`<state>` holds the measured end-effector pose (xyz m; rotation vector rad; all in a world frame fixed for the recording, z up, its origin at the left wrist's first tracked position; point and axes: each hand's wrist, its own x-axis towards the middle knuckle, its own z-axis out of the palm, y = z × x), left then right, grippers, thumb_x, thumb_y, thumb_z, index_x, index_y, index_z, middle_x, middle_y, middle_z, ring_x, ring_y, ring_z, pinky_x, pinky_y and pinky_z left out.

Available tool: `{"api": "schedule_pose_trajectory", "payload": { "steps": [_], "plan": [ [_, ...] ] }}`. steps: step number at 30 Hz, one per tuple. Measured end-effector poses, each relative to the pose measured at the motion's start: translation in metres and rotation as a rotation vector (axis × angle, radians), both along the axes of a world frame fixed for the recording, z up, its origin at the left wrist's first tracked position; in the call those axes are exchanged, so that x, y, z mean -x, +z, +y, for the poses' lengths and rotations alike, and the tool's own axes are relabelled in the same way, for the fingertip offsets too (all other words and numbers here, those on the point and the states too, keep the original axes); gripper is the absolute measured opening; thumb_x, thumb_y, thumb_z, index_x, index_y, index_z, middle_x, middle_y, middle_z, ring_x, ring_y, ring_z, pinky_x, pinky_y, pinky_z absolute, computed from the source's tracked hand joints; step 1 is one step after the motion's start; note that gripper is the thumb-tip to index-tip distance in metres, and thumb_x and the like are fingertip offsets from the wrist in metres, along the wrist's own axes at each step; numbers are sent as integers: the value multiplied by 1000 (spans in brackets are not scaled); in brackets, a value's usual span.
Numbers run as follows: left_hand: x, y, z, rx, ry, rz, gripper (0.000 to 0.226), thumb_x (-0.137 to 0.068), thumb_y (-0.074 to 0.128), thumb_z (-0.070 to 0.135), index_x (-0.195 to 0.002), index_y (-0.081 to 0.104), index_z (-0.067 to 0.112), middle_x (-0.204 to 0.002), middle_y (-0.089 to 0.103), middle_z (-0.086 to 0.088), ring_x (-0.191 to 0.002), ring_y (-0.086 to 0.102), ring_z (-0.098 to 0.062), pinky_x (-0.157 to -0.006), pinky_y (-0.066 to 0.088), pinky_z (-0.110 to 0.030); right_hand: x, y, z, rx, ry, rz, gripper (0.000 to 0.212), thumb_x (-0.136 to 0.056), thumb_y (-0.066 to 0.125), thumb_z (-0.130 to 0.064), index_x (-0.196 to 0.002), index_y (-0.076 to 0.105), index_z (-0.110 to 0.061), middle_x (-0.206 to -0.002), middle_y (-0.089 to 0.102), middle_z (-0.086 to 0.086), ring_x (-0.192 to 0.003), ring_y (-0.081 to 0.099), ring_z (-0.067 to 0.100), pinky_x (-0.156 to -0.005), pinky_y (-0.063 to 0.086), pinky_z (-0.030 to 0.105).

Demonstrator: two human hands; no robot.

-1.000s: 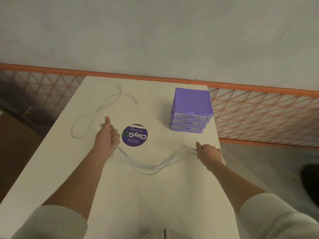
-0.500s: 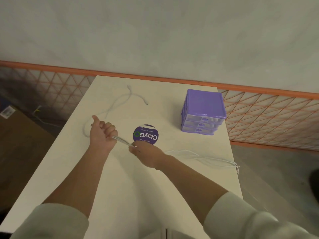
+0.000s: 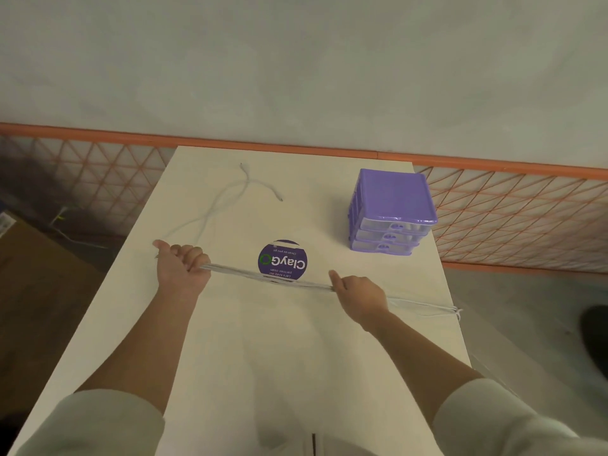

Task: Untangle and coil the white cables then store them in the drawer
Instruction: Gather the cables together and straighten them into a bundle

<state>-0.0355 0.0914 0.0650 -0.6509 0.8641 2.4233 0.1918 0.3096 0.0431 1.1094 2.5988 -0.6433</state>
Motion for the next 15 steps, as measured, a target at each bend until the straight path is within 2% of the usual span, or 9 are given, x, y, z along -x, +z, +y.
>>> {"api": "schedule_pose_trajectory", "payload": {
  "steps": [3,6,10,15],
  "plan": [
    [4,-6,-5,70,-20,-5,59,-94,44,60,-51,30,22,-51,20,8,-36,17,-8,-35,14,-17,-10,-6,15,19,-81,-23,65,-101,17,-54,-96,67,-13,-84,59,4,-67,56,27,-69,49,31],
    [2,-11,-8,120,-46,-9,58,-93,44,62,-53,30,22,-50,21,8,-37,18,-8,-36,16,-17,-11,-6,25,-42,-72,-34,65,-101,16,-55,-89,65,-14,-81,60,4,-63,56,25,-67,47,31],
    [0,-18,-15,117,-15,-19,55,-94,41,61,-57,31,21,-48,26,8,-36,24,-7,-36,23,-16,-1,1,38,-171,-62,-12,66,-101,15,-55,-82,64,-14,-76,62,2,-67,59,26,-69,47,31],
    [12,-18,-26,113,16,-25,54,-95,40,60,-58,31,21,-47,27,8,-35,24,-7,-36,24,-16,-1,-6,39,-165,-97,-59,68,-99,16,-60,-74,61,-16,-74,63,2,-64,61,23,-70,51,31]
  ]
}}
